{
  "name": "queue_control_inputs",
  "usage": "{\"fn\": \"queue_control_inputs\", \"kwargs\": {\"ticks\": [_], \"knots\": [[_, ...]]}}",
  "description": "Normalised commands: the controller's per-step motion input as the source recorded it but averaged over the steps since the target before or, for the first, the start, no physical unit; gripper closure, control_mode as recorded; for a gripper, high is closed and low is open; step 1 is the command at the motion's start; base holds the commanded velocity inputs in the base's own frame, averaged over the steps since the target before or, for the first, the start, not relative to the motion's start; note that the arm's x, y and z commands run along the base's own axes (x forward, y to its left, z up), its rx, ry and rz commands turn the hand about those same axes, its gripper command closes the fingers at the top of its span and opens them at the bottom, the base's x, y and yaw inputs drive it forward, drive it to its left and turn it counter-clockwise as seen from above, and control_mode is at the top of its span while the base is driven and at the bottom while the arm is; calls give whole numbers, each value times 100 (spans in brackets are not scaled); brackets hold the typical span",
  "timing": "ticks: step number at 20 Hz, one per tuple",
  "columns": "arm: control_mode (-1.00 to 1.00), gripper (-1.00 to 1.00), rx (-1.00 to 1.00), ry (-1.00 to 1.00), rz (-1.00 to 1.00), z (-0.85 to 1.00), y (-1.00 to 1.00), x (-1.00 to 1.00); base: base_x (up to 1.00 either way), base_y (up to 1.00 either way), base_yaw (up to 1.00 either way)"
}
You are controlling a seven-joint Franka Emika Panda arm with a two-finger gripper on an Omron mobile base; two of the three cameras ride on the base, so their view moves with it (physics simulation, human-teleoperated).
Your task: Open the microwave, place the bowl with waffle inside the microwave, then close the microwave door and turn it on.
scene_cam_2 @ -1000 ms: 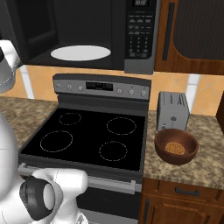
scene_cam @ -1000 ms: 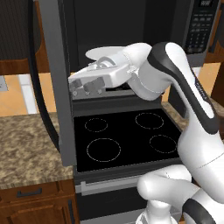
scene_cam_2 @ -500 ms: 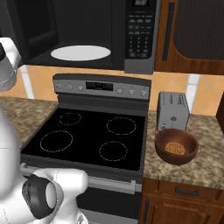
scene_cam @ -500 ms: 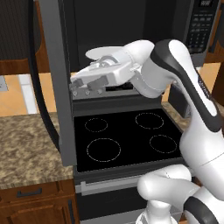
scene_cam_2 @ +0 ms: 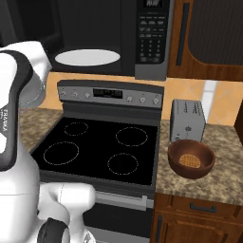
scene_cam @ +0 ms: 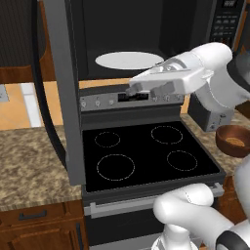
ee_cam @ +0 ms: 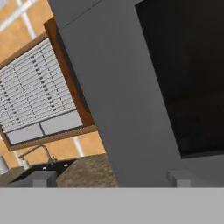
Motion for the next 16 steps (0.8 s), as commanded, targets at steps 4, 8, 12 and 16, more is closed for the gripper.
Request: {"fn": "queue_control_inputs", "kwargs": {"ticks": [4, 8, 12, 16], "knots": [[-100, -100, -1, 0, -27, 0, -82, -8, 0, 0, 0], [-100, -100, -6, 0, -31, 0, -73, -6, 0, 0, 0], [-100, -100, -7, 0, -31, 0, -67, -3, 0, 0, 0], [-100, -100, -7, 1, -29, 0, -61, -2, 0, 0, 0]]}}
